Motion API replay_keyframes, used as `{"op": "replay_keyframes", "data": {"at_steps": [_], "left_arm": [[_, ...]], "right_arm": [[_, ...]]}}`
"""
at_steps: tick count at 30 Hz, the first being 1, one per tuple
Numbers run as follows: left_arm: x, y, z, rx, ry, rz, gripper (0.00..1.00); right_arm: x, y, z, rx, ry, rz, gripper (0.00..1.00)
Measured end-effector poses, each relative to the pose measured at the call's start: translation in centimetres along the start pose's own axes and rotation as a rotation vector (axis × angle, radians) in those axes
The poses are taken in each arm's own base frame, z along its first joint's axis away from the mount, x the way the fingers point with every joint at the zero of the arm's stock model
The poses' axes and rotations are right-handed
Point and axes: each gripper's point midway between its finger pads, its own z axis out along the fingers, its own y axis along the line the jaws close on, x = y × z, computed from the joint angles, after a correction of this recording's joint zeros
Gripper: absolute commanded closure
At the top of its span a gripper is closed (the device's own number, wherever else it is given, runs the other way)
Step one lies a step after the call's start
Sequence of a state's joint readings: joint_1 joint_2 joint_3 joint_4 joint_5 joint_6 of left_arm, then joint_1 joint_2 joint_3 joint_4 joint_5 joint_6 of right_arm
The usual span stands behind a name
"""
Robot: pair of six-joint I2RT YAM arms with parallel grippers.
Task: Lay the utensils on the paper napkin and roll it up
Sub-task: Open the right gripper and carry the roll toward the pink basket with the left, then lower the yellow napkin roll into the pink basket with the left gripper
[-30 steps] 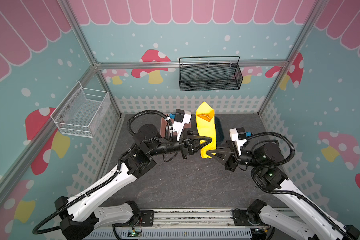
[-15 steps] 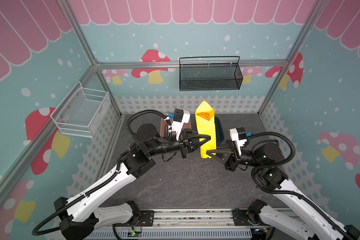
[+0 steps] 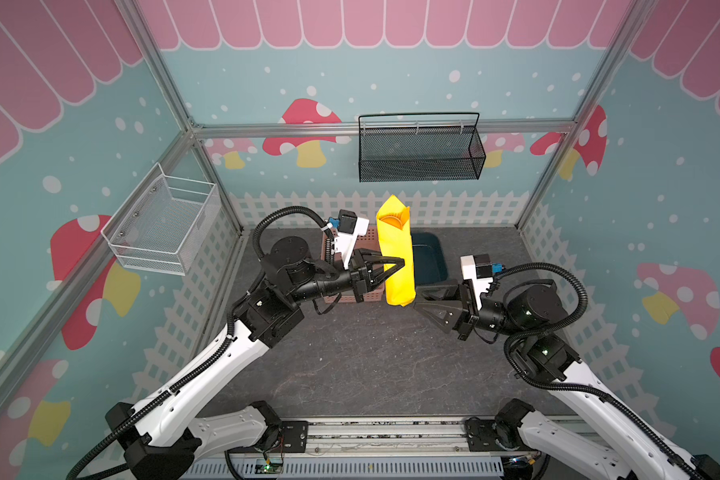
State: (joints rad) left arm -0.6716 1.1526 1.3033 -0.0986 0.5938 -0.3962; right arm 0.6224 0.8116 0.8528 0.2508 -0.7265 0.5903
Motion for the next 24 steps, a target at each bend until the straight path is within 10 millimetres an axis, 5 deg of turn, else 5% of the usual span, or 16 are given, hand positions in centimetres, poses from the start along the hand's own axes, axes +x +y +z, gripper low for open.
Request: {"op": "replay_keyframes", "data": {"at_steps": [7,16,24], "left_arm": [[0.0,5.7,-0.9,-0.169,0.047,-0.063,0.93],[3.5,13.3,-1.2,-0.350,0.175,-0.212,0.95],[6.1,19.9,-1.7,-0.464,0.253,-0.343,0.96]], "right_arm": [[2.1,-3.3,-0.2,0.164,0.060,0.034,0.56],[7.5,-9.6,-1.6,0.453,0.233,0.105,0.56],[9.8,-11.4,-2.7,0.539,0.301,0.115,0.56]]}}
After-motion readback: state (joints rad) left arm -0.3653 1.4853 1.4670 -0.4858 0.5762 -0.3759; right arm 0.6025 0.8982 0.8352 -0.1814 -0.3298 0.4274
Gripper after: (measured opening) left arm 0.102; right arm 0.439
